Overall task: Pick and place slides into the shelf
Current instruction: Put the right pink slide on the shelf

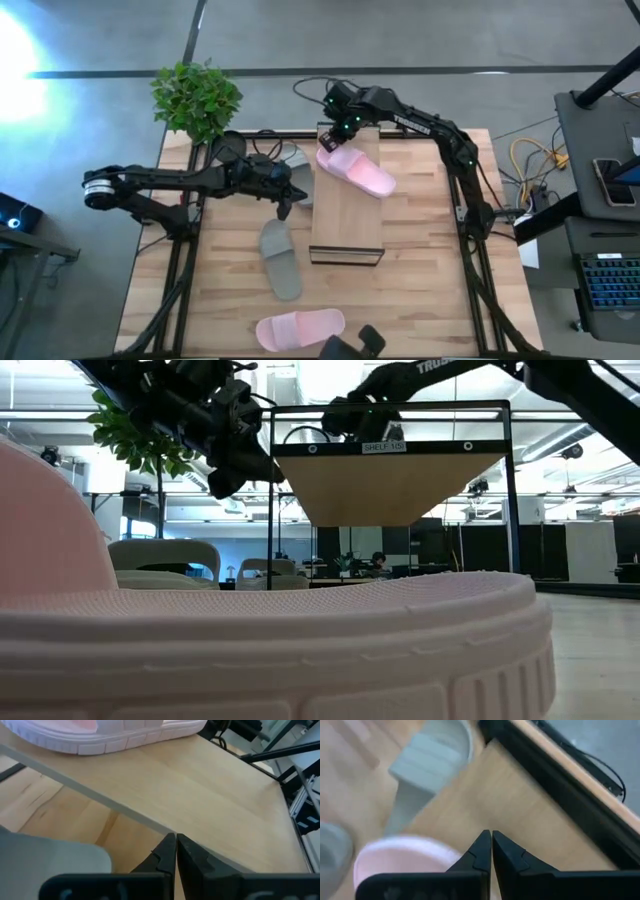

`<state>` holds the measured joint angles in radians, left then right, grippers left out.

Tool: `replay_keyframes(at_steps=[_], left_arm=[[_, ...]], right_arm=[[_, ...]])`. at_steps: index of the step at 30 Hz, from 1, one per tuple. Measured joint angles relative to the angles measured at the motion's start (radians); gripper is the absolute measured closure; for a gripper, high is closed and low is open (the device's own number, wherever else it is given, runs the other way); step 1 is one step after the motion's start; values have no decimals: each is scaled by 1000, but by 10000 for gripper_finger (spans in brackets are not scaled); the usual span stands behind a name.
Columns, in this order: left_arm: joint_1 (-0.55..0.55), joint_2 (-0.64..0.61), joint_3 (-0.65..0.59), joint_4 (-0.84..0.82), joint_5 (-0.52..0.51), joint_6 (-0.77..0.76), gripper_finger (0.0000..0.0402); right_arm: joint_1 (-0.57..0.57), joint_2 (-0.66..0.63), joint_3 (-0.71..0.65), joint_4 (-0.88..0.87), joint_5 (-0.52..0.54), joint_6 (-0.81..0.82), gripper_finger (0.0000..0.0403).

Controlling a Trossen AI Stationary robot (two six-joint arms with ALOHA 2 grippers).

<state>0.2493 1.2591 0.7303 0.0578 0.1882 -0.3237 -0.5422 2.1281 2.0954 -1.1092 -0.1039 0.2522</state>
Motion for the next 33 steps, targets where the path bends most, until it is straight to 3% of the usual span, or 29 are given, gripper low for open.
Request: replay_keyframes(at_steps=[15,21,25,33], left_arm=[[-1,0,2,3,-6,24,402],[-2,-6,1,3,-6,18,402],[-3,-12,2,2,-6,18,402],[-3,-19,4,10,-6,46,402]], right_arm=[[113,-5,6,4,-42,-25,394],[135,-88,8,55,208,-6,394],[102,-197,9,-8,327,70,394],[7,-324,-113,-267,344,217,394]])
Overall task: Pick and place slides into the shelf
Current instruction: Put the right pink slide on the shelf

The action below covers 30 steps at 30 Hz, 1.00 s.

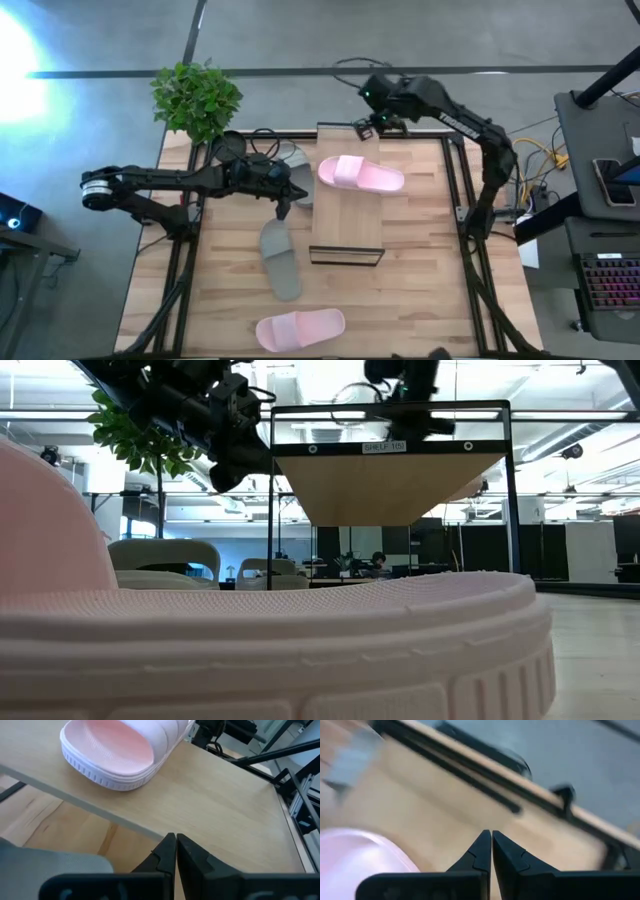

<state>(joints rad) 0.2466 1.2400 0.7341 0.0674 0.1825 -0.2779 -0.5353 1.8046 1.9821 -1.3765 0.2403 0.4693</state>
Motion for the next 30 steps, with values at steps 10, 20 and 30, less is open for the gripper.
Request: replay_keyframes(at_steps=[10,20,30], left_arm=[[0,-5,-3,-3,6,2,402],[0,-5,-1,-2,17,31,402],[0,-5,-3,-7,23,24,402]], right_arm=[[0,-220,-357,-179,-19,151,394],[26,-491,-742,60,-205,391,394],[99,-509,-854,125,-225,452,394]])
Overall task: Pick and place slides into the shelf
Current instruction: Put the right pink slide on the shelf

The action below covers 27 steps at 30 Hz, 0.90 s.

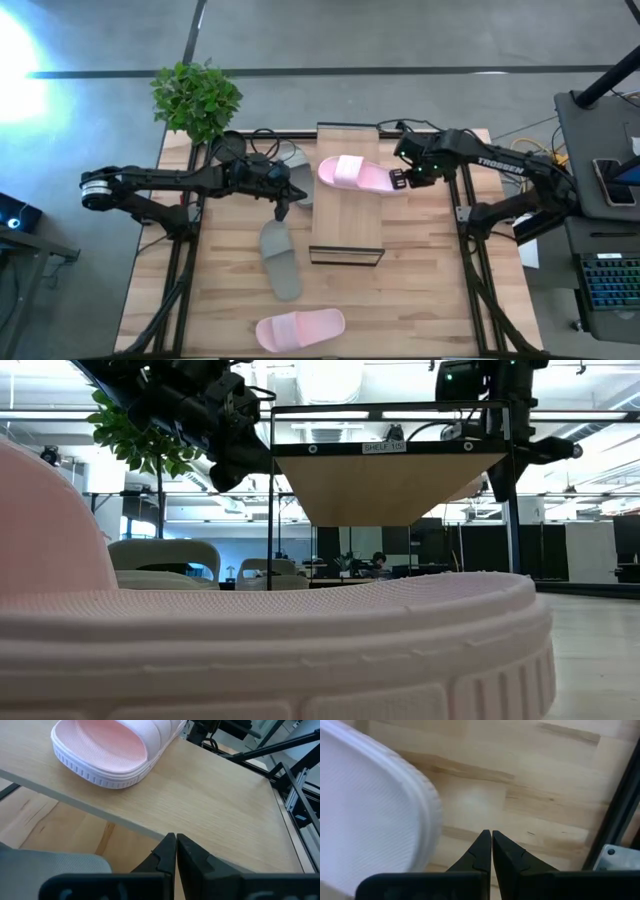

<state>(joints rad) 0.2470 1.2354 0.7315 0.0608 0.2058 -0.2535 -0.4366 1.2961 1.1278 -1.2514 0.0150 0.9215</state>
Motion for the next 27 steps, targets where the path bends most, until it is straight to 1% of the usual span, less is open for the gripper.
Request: replay_keyframes(at_steps=[2,6,13,16,23,27], left_arm=[[0,0,0,0,0,0,402],[0,0,-2,-4,0,-1,402],[0,0,-3,-3,0,-1,402],[0,0,-3,-3,0,-1,402],[0,0,-5,-6,-1,-1,402],[0,0,-6,-78,-7,-1,402]], right_arm=[[0,0,-4,5,-2,6,394],[16,0,5,52,-49,14,394],[24,7,66,168,-55,16,394],[17,31,77,168,-23,-7,394],[2,88,78,189,-7,-60,394],[3,74,88,187,59,-67,394]])
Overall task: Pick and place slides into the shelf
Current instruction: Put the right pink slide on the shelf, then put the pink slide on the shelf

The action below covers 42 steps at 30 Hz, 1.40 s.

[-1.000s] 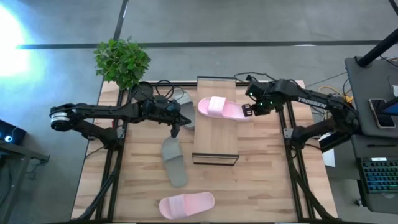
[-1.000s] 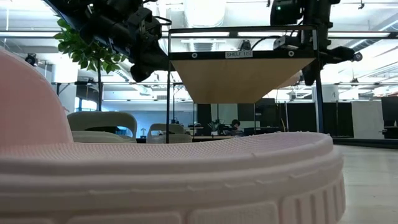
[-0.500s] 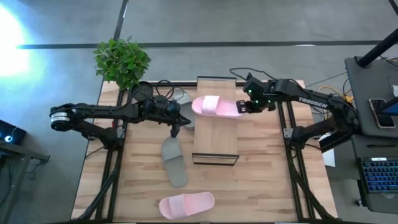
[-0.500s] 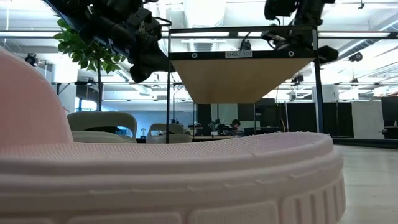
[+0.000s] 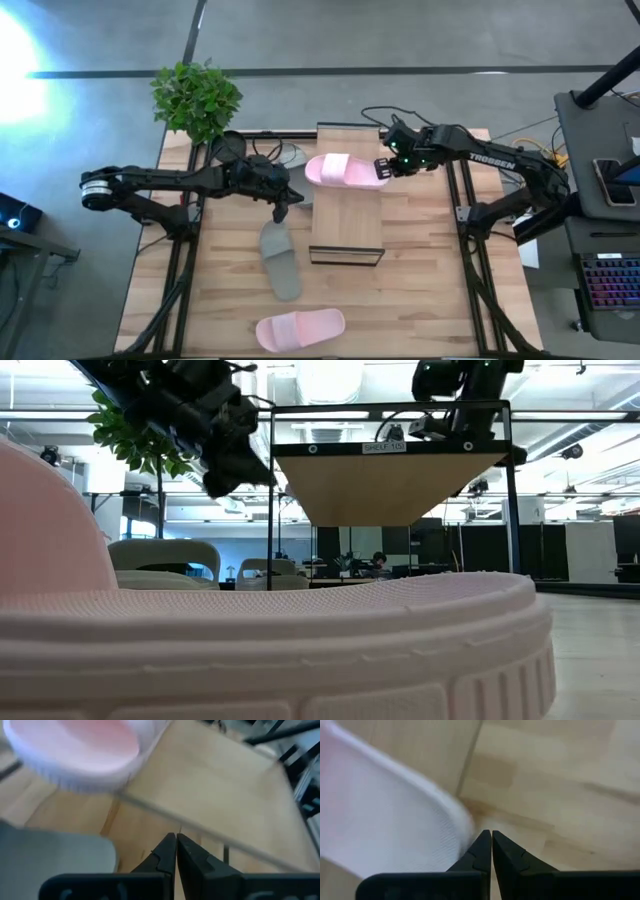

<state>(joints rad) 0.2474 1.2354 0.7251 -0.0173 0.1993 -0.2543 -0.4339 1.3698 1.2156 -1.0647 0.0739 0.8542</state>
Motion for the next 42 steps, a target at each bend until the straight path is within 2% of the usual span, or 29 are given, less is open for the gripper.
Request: replay_keyframes(at_steps=[4,8,10,13,15,17,21,24,28,31,34,37,42], left_arm=[[-14,-27,0,-54,-9,59,402],[-62,-98,14,-51,-17,138,402],[-78,-141,19,-47,-15,131,402],[-92,-203,5,-52,48,86,402],[-93,-237,-12,-50,131,19,402],[-99,-267,-34,-57,204,-37,402],[-170,-337,-88,-57,214,-79,402],[-250,-382,-121,-56,208,-108,402],[-385,-427,-150,-52,155,-149,402],[-484,-439,-164,-53,106,-179,402],[-571,-437,-169,-52,49,-185,402],[-637,-415,-169,-52,41,-196,402],[-730,-365,-169,-54,24,-230,402]], right_arm=[[7,-72,31,-71,80,-17,394],[38,-162,55,-132,106,-51,394],[70,-216,58,-134,81,-39,394],[127,-278,44,-135,-30,39,394],[186,-308,26,-137,-90,115,394],[275,-330,12,-135,-107,201,394],[498,-341,-6,-79,-100,370,394],[685,-322,-9,17,-26,514,394],[918,-261,-11,148,183,681,394],[1050,-190,-11,221,288,805,394],[1131,-101,-11,290,321,914,394],[1172,-9,-12,366,324,1000,394],[1189,127,-12,507,330,1026,394]])
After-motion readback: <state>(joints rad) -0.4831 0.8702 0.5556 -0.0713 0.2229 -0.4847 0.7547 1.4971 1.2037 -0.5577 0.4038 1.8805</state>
